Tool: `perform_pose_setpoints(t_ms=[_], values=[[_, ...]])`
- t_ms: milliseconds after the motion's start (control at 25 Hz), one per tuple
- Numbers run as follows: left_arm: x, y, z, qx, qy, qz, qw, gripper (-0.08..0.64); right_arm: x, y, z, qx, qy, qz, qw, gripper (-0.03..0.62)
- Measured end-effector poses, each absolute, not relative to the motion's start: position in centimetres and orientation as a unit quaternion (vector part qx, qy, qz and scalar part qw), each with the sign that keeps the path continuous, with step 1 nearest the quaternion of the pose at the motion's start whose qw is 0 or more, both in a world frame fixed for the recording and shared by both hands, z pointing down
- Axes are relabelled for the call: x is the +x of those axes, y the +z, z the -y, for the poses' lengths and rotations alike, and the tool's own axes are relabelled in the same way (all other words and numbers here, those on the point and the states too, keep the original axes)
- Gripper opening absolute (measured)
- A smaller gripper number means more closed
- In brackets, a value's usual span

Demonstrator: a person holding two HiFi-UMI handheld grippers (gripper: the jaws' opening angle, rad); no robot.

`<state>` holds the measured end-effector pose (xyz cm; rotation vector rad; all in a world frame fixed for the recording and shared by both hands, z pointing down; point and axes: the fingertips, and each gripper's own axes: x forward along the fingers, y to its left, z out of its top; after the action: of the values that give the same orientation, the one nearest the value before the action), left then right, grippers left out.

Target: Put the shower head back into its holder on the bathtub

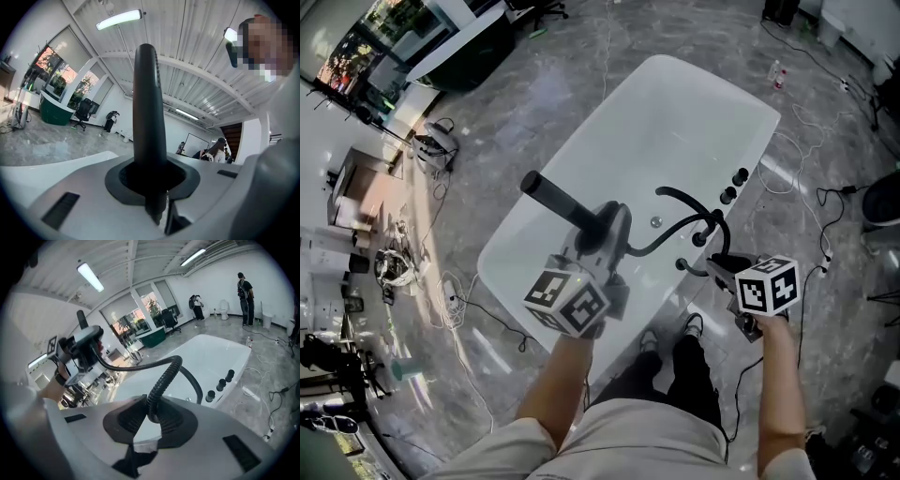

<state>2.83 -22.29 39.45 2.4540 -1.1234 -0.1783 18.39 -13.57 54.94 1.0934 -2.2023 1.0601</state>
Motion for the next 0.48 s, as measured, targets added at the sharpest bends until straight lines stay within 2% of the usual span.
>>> perform_pose_setpoints(t_ms=[120,280,480], values=[[3.0,40.1,22.2,0.885,-0.060,0.405,0.222,0.071,17.9,58.6,13.0,0.387,0.389,0.784,0.290,0.069],[2.9,40.8,22.1,0.885,-0.057,0.403,0.225,0.071,17.4,62.9,12.4,0.386,0.405,0.757,0.338,0.069],[3.4,41.4,22.1,0.885,-0.057,0.403,0.226,0.071,17.6,67.8,12.9,0.404,0.409,0.740,0.351,0.069]])
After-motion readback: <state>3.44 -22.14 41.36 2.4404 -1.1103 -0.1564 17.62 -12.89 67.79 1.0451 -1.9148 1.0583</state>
